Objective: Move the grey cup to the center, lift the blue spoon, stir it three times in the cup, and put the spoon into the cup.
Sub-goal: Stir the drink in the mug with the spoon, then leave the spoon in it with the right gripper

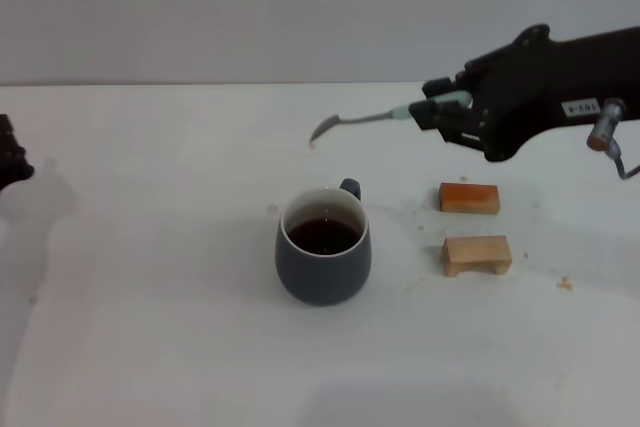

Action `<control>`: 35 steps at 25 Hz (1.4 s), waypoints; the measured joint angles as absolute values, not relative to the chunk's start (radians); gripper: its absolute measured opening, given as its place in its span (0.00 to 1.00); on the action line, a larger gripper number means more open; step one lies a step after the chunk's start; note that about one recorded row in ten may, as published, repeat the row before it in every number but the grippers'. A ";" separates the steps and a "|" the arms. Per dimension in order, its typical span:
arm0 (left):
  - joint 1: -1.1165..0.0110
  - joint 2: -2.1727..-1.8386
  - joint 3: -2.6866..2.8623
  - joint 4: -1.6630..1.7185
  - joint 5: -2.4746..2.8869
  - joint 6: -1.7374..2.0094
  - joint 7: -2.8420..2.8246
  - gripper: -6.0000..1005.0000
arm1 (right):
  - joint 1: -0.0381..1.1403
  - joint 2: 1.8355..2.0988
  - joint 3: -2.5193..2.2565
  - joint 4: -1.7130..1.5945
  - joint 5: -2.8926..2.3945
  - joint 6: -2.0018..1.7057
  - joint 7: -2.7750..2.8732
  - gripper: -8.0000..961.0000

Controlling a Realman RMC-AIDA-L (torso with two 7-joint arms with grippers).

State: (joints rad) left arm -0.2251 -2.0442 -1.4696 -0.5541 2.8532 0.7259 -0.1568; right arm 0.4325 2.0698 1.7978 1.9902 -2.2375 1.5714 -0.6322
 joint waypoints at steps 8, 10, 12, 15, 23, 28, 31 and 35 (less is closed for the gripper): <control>-0.224 -2.023 -1.487 -0.570 2.853 0.728 -0.156 0.00 | 0.423 2.071 1.792 1.965 -2.238 1.605 -0.598 0.20; -0.224 -2.023 -1.487 -0.569 2.853 0.729 -0.156 0.00 | 0.422 2.071 1.791 1.938 -2.234 1.610 -0.590 0.20; -0.224 -2.022 -1.487 -0.569 2.853 0.730 -0.155 0.00 | 0.422 2.071 1.791 1.926 -2.233 1.611 -0.589 0.20; -0.219 -2.022 -1.488 -0.570 2.853 0.733 -0.155 0.00 | 0.436 2.071 1.791 1.869 -2.235 1.615 -0.589 0.20; -0.211 -2.022 -1.488 -0.570 2.854 0.736 -0.155 0.00 | 0.503 2.069 1.790 1.787 -2.295 1.632 -0.587 0.20; -0.205 -2.023 -1.488 -0.571 2.855 0.739 -0.155 0.00 | 0.571 2.069 1.786 1.698 -2.331 1.646 -0.585 0.20; -0.203 -2.025 -1.488 -0.571 2.855 0.743 -0.155 0.00 | 0.613 2.068 1.780 1.641 -2.353 1.642 -0.592 0.20; -0.197 -2.026 -1.488 -0.571 2.855 0.752 -0.155 0.00 | 0.635 2.068 1.773 1.613 -2.357 1.636 -0.598 0.20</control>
State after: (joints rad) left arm -0.1973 -2.0258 -1.4879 -0.5707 2.8549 0.7523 -0.1549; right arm 0.6349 2.0680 1.7731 1.6129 -2.3568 1.6360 -0.5975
